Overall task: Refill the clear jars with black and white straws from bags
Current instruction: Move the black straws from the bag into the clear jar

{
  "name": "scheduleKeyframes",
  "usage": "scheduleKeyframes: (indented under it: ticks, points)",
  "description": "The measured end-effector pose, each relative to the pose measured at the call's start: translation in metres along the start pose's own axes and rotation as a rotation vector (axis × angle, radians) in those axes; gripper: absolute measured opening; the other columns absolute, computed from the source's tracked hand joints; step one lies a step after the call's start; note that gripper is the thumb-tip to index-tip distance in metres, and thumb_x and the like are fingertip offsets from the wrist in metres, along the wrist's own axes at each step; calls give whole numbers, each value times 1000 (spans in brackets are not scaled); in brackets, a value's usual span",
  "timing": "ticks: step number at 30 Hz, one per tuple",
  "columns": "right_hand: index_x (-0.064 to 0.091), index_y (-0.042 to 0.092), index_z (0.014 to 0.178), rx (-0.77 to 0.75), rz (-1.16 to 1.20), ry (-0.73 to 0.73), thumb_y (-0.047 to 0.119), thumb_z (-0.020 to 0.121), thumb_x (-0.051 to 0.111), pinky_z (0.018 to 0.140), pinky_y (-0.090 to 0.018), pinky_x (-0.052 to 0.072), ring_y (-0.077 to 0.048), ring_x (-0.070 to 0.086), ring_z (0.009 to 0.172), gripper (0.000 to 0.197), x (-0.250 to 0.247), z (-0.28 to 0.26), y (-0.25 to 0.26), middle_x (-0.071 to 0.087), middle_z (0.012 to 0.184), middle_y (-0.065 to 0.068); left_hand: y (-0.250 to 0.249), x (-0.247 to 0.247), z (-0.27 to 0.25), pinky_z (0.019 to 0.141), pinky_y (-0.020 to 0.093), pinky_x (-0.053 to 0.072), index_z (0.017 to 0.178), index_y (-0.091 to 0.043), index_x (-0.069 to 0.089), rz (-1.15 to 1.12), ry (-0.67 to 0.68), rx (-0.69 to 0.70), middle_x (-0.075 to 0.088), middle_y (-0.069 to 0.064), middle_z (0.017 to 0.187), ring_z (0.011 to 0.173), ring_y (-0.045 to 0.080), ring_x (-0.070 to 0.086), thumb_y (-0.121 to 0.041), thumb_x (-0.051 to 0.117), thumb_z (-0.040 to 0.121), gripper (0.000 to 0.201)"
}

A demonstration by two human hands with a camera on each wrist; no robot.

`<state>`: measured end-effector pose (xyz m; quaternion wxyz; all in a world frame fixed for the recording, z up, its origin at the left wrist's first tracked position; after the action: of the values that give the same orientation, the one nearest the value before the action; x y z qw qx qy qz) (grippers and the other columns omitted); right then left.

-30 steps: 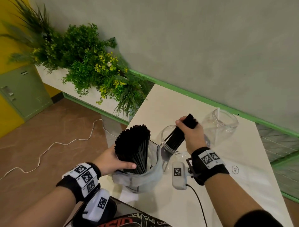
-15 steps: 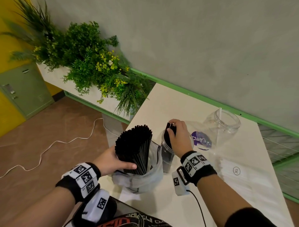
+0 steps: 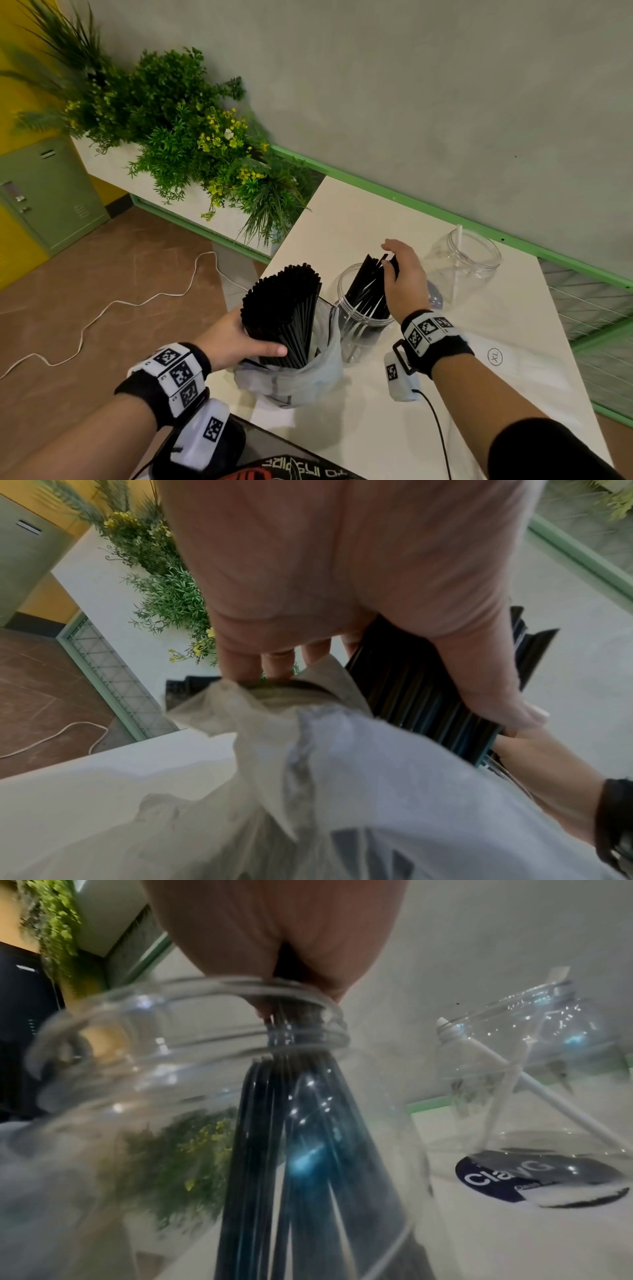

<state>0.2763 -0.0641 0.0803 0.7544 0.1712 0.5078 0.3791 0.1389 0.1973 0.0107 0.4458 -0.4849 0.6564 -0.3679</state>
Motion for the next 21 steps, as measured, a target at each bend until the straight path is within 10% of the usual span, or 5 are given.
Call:
scheduleKeyframes:
  ticks: [3,8,12,21]
  points:
    - [55,8,125,-19,4,-36,-8,94,40,102,1,21,-3,39,122,38,0,3,0,45,138,-4,1,0,-1,98,28,44,107,-41,53,1,-4,-3,64,-16,110,105,-1,56,-69,85,20,96]
    - [57,11,126,-53,43,-84,5,99,41,109,-30,35,-9,43,121,32,0,6,9,50,132,-6,1,-1,-2,101,32,44,109,-40,53,16,-11,-10,64,-16,111,108,3,57,-67,86,24,95]
    - [58,22,126,-75,-211,149,40,92,59,100,-33,38,-19,43,116,38,20,10,11,51,128,-1,1,-1,-2,101,31,45,114,-37,53,23,-13,-1,64,-14,113,109,4,58,-69,85,23,102]
    - [64,-1,98,-230,-199,103,1,95,51,83,-42,44,-35,50,89,14,30,17,32,57,96,-16,-6,1,-6,91,19,45,106,-40,54,-19,9,38,65,-17,107,101,-8,57,-68,85,22,93]
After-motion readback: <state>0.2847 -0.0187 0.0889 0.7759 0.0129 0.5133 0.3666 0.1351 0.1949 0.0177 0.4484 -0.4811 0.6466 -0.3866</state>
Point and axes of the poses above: each hand's wrist, its own z-axis towards the middle knuckle, its own x-axis out of the palm, y = z × x, the point moved 6 cm from there along z, towards the middle knuckle
